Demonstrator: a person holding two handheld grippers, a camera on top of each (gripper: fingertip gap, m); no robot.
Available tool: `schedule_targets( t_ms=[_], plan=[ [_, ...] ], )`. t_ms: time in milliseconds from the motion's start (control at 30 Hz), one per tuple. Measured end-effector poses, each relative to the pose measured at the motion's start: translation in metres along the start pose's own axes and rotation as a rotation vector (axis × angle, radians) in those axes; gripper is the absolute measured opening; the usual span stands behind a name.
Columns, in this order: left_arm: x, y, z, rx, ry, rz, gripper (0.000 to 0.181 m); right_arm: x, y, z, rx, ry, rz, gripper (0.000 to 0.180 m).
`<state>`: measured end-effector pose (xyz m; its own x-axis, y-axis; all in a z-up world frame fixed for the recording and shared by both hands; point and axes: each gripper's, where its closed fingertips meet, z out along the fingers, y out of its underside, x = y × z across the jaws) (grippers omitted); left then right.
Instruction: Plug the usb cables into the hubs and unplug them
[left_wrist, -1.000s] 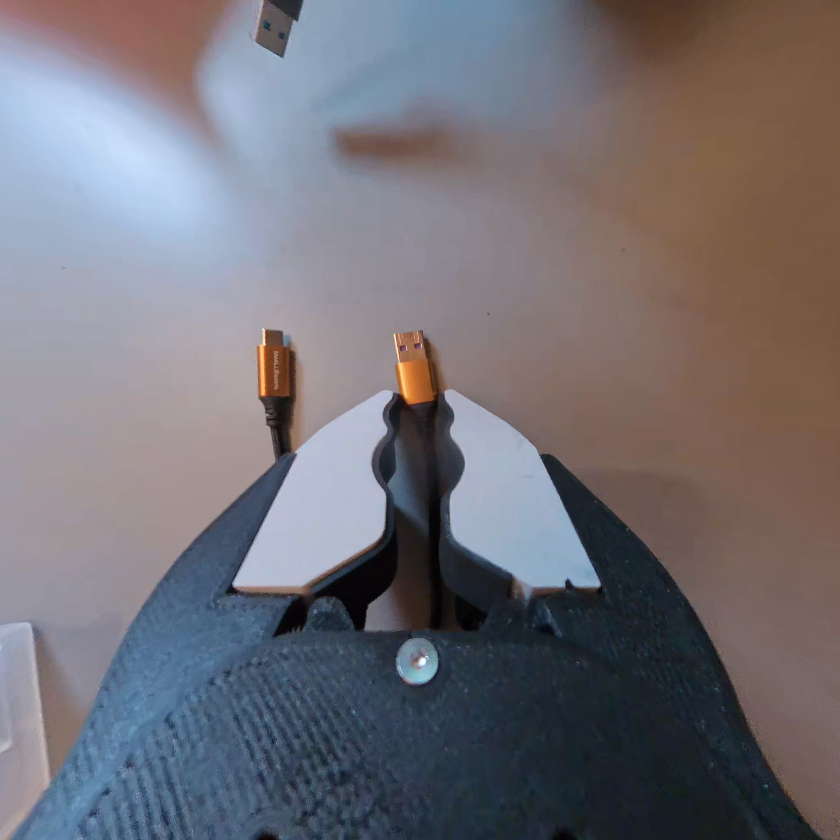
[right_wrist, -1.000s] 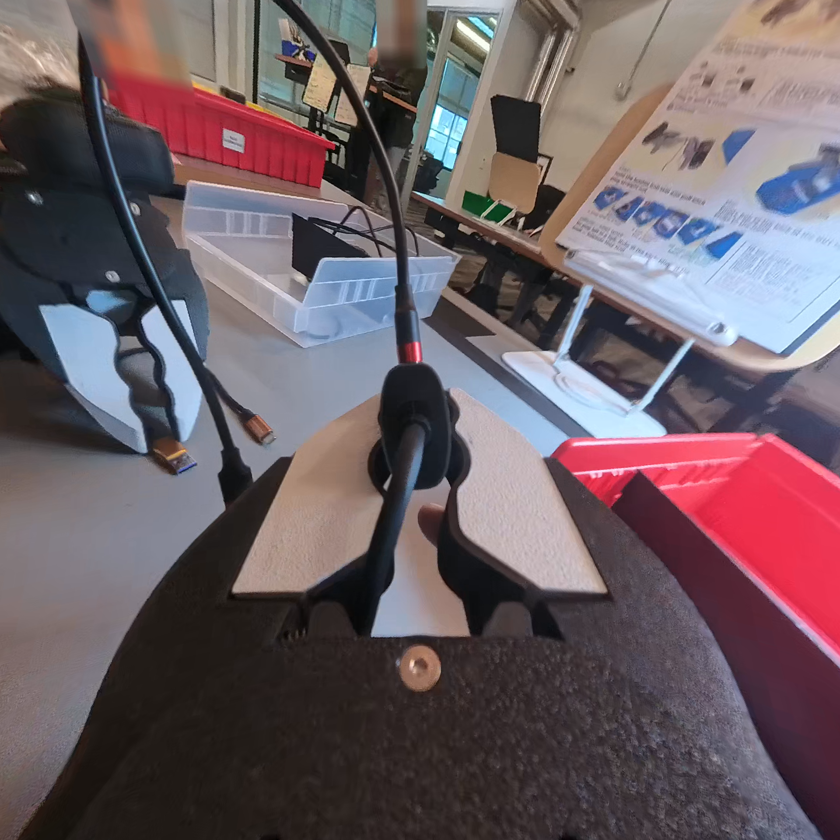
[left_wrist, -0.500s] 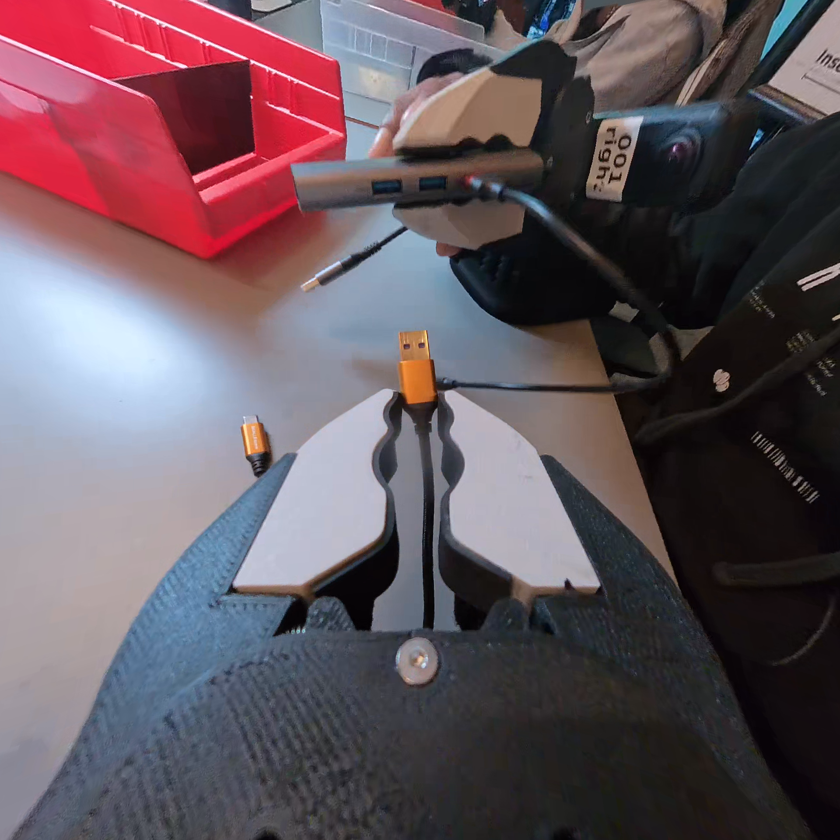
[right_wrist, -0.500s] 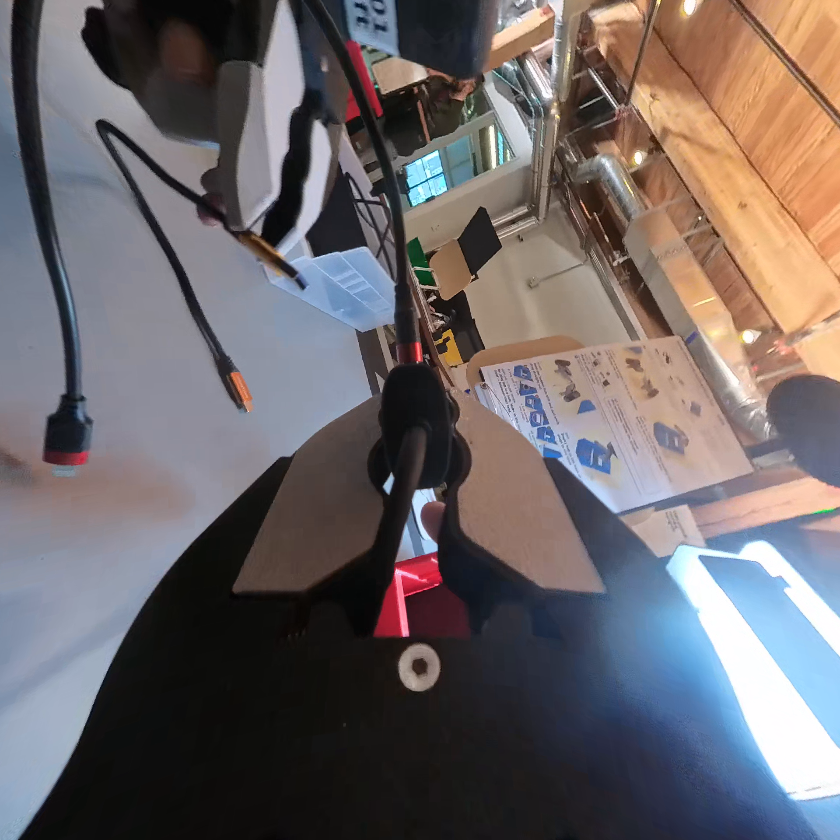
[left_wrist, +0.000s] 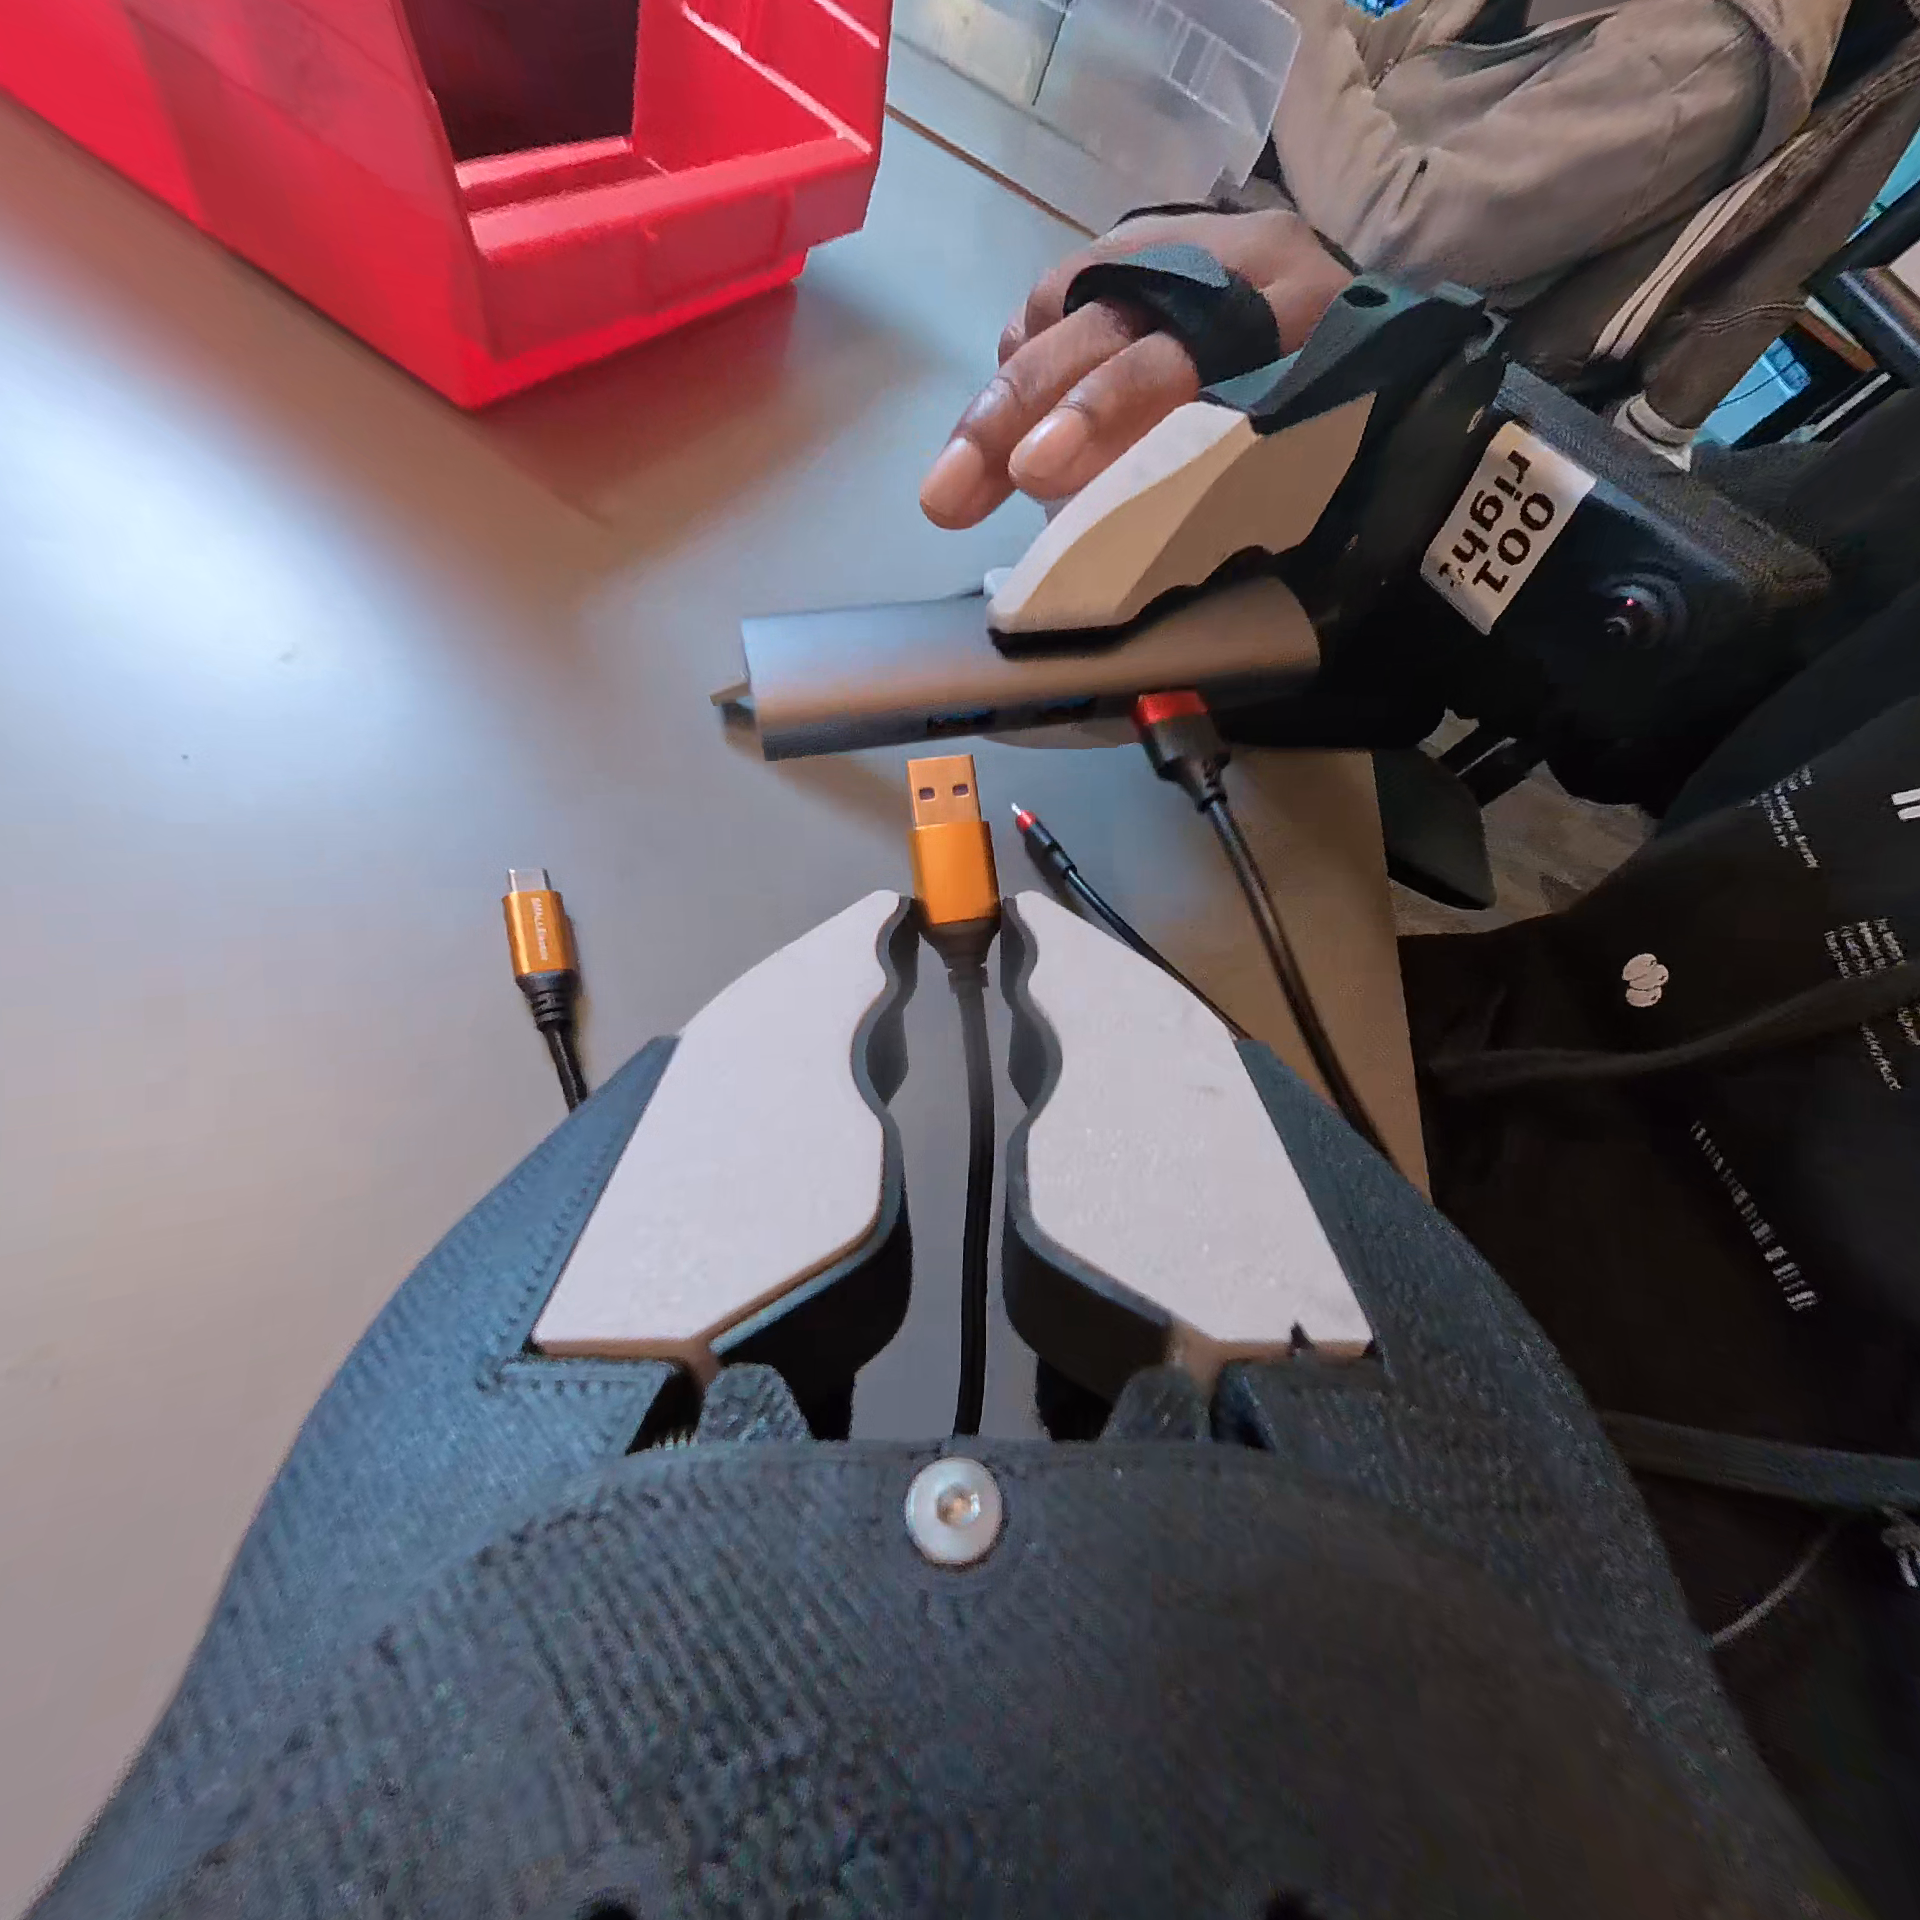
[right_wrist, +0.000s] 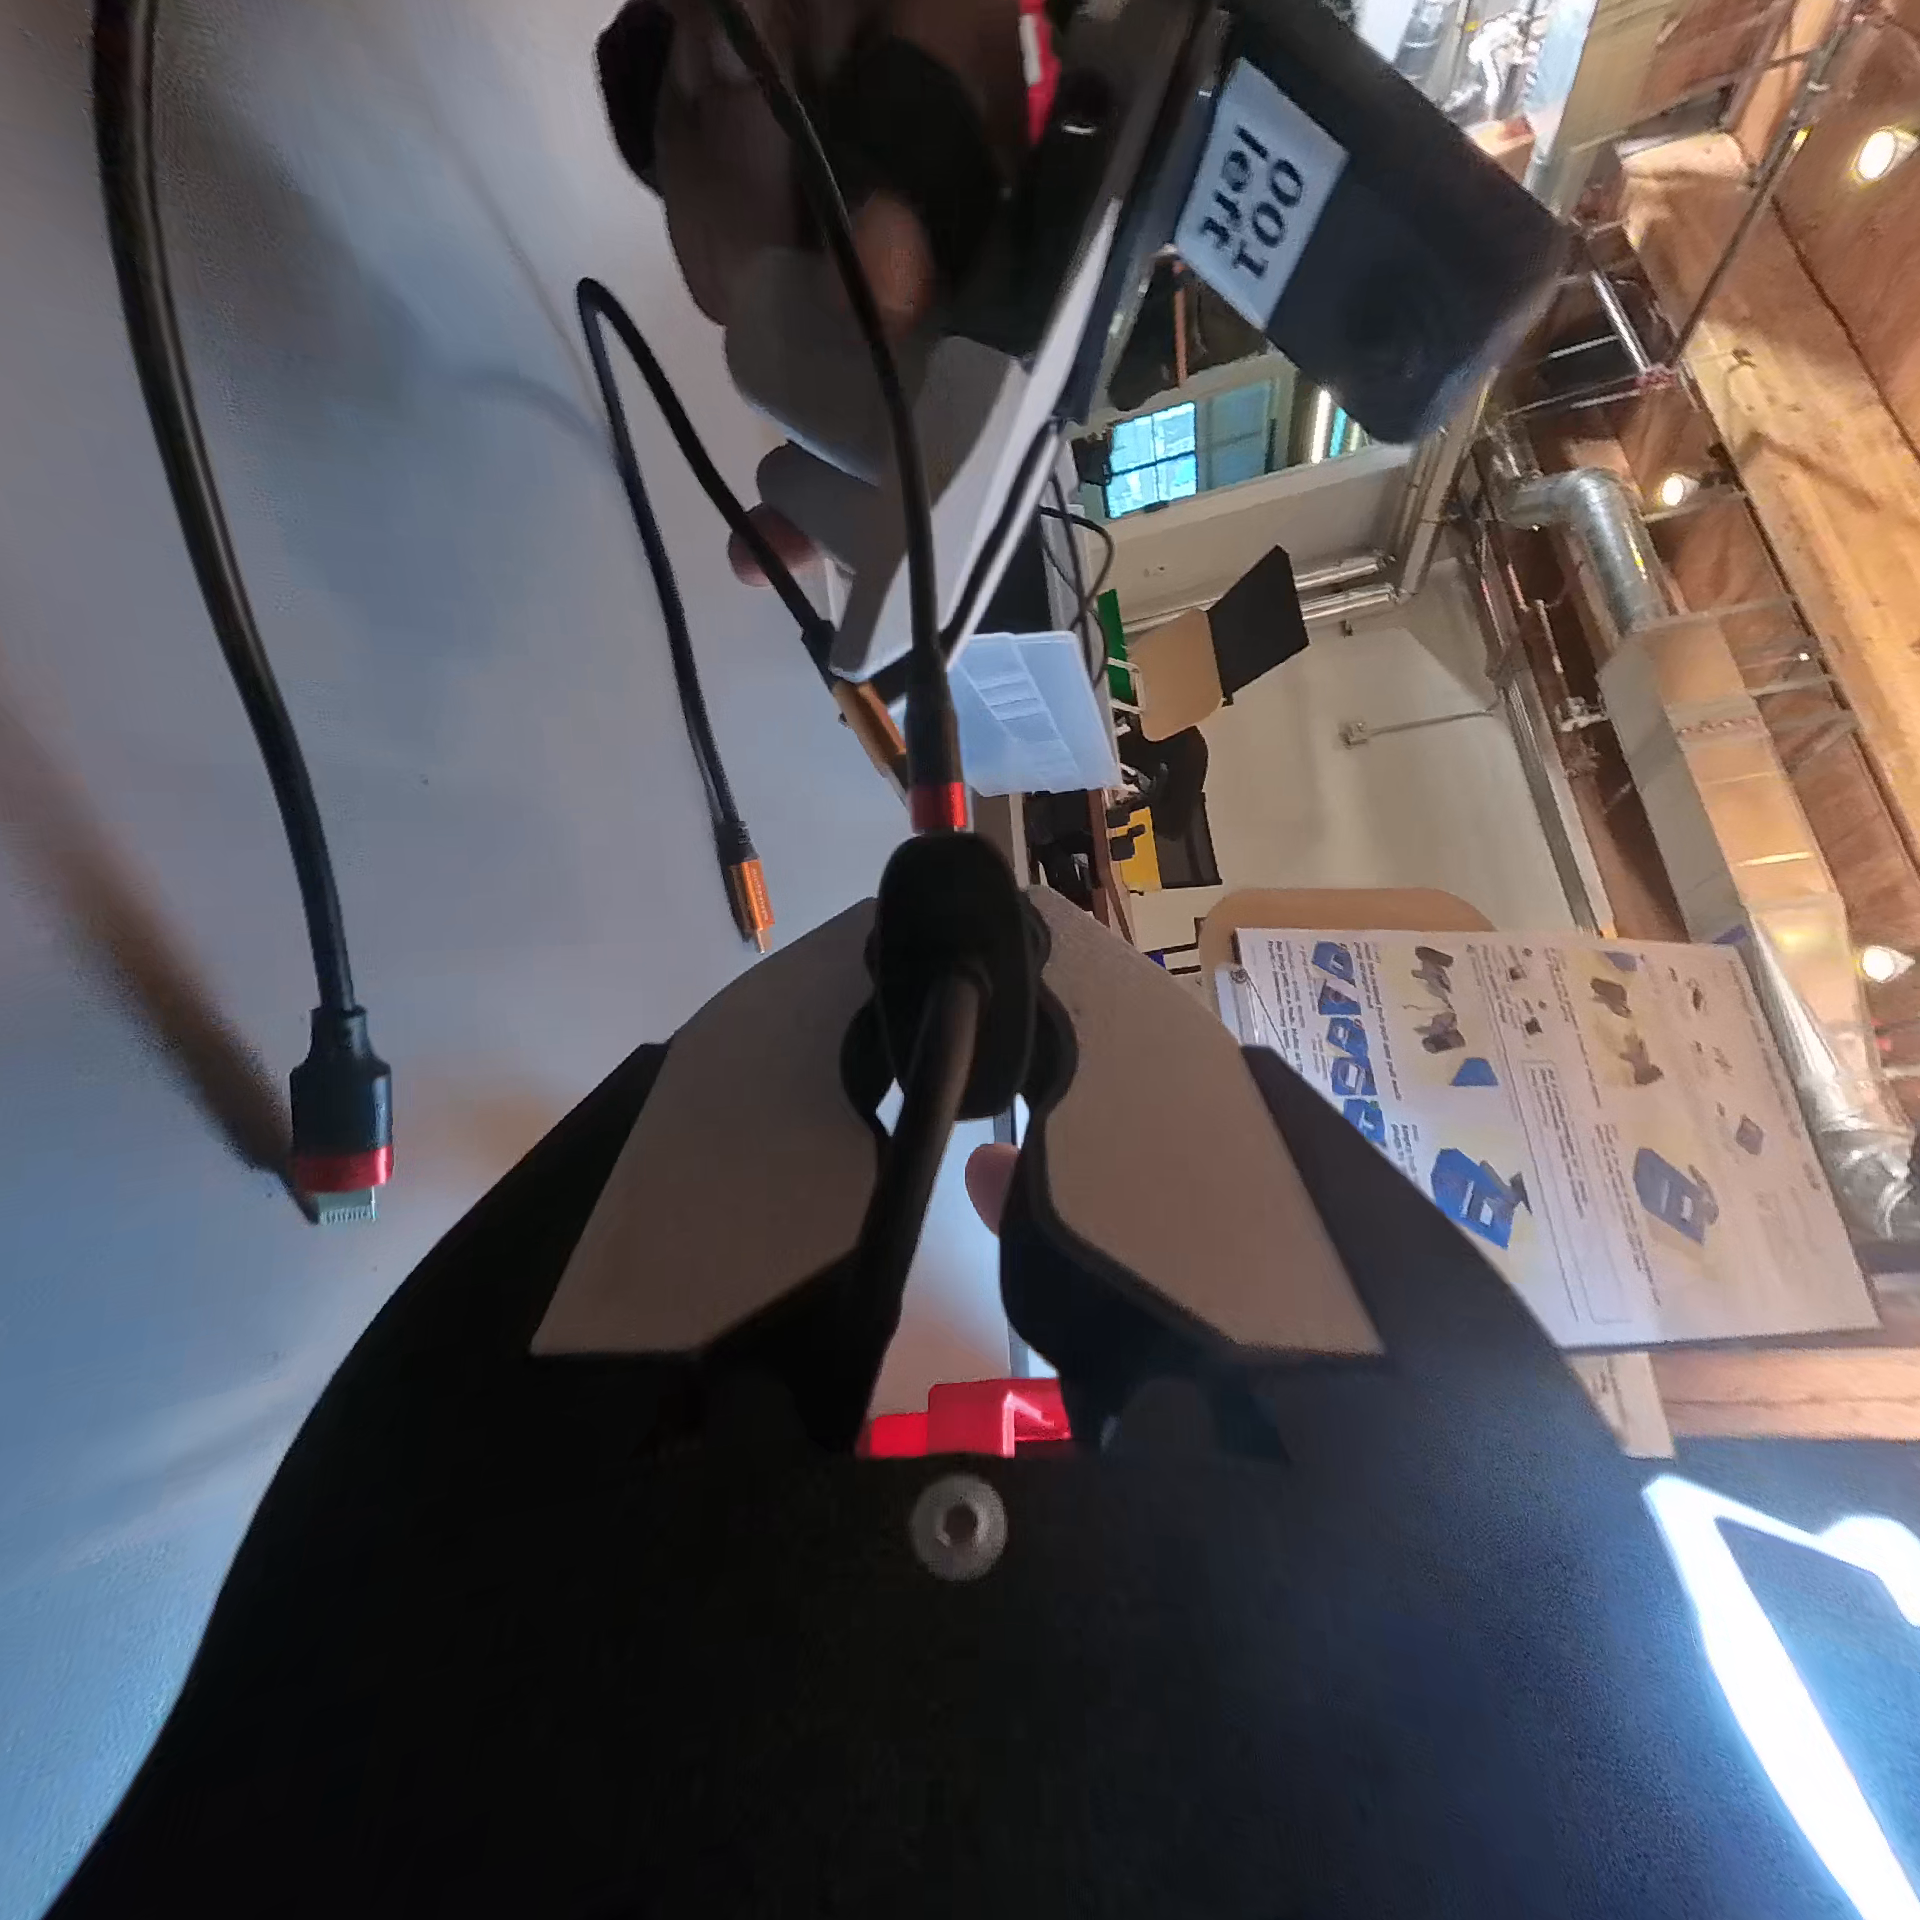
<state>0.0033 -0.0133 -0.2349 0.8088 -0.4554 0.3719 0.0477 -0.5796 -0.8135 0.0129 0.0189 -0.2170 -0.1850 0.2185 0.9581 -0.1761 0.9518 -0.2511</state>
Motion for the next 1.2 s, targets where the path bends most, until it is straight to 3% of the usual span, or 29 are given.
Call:
schedule_targets(
  t_ms=[200,533,833,1200],
  plan=[
    [-0.003,0.016,0.002,-0.078,0.000,-0.019,0.015,-0.016,-0.005,0.013,-0.030,-0.049,-0.182,0.018],
    [-0.001,0.012,-0.001,-0.046,0.021,-0.022,0.015,-0.015,-0.006,0.011,-0.026,-0.043,-0.155,0.018],
    [-0.001,-0.005,-0.012,0.086,0.089,-0.141,0.015,0.024,0.001,-0.003,0.118,0.025,0.370,0.018],
    [0.001,-0.014,-0.018,0.138,0.070,-0.076,0.015,0.029,0.008,-0.003,0.115,0.039,0.456,0.019]
  ],
)
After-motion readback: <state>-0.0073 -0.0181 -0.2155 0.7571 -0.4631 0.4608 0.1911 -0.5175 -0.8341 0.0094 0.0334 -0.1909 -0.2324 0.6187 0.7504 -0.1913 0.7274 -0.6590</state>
